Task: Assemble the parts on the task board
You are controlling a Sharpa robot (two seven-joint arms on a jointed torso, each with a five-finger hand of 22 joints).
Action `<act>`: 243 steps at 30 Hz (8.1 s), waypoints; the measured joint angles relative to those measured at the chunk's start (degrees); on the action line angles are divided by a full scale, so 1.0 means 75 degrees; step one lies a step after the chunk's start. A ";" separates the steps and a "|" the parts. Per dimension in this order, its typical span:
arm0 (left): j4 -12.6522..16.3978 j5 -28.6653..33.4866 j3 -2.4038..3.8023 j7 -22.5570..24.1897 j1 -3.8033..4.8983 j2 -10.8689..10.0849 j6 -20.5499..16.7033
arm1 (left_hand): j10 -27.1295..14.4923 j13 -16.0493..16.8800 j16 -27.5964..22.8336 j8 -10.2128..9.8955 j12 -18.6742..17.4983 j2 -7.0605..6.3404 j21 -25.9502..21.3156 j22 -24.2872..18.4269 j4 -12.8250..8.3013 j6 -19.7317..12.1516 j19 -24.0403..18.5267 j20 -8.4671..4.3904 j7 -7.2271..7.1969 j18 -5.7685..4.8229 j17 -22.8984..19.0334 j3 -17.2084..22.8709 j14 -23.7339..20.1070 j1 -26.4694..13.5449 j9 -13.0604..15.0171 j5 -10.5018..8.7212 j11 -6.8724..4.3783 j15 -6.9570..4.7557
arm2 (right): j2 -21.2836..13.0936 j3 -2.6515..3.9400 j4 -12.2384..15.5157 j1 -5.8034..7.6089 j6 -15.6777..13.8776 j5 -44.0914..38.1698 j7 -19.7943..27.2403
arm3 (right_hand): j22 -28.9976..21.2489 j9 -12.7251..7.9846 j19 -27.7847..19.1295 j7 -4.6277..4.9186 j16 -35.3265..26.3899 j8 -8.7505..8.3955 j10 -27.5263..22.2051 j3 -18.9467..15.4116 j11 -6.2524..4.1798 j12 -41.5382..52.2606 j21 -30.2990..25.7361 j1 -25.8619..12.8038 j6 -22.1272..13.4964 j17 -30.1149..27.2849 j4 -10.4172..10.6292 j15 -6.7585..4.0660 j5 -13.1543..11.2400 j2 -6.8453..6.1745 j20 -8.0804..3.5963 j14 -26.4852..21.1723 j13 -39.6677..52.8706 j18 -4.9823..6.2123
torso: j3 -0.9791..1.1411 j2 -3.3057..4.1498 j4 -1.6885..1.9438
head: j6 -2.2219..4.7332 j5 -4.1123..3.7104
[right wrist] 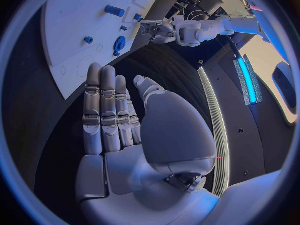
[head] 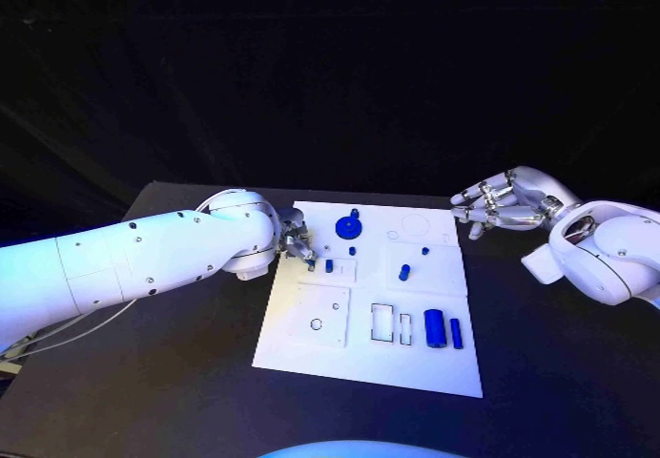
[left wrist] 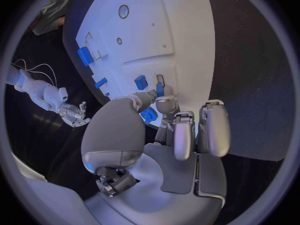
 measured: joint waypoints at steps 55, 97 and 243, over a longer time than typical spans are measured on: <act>0.0059 -0.0134 0.0006 -0.0004 -0.0011 -0.0012 0.0449 | 0.0024 -0.0064 0.0000 0.0046 0.0000 -0.0064 0.0000 -0.0004 -0.0115 0.0003 -0.0001 0.0001 0.0001 0.0000 -0.0004 0.0222 0.0000 -0.0064 0.0120 -0.0007 -0.0022 0.0001 | 0.0002 0.0000 -0.0008 -0.0016 0.0054 0.0003 0.0006 | 0.0002 0.0003 0.0000 0.0000 0.0000 0.0000 0.0000 -0.0020 0.0000 0.0000 0.0000 0.0000 0.0000 0.0007 0.0020 0.0000 0.0000 0.0000 0.0000 0.0000 0.0007 0.0000 | 0.0004 -0.0007 0.0003 | -0.0062 0.0026; -0.0232 -0.0018 0.0006 -0.0021 -0.0010 0.0130 0.0694 | 0.0123 -0.0270 0.0000 0.0091 -0.0155 -0.0268 0.0030 -0.0005 0.0205 0.0430 0.0027 -0.0027 -0.0339 0.0000 -0.0005 -0.1075 0.0030 -0.0768 0.0131 0.0009 -0.0123 -0.0084 | -0.0041 0.0000 0.0050 -0.0017 0.0057 0.0007 0.0006 | -0.0015 0.0008 0.0000 0.0000 0.0000 0.0000 -0.0015 -0.0042 -0.0016 0.0000 0.0000 -0.0031 0.0000 0.0045 0.0042 0.0000 -0.0001 0.0031 0.0000 0.0000 0.0036 0.0000 | 0.0003 -0.0004 0.0000 | -0.0083 -0.0018; -0.0093 0.0434 0.0105 0.0003 -0.0111 -0.0124 0.0273 | 0.0065 -0.0384 0.0000 -0.0122 -0.0206 0.0103 0.0027 0.0001 0.1125 0.0407 0.0026 -0.0026 -0.0248 0.0000 -0.0005 -0.3664 0.0030 -0.0636 0.0041 0.0006 -0.0067 -0.0084 | -0.0024 0.0000 0.0008 -0.0027 0.0058 0.0016 0.0006 | -0.0036 0.0019 -0.0027 0.0000 -0.0029 0.0000 -0.0027 -0.0064 -0.0028 0.0000 -0.0031 -0.0091 0.0000 0.0085 0.0064 0.0000 0.0032 0.0030 0.0027 0.0000 0.0077 0.0000 | 0.0000 -0.0012 0.0010 | -0.0090 0.0012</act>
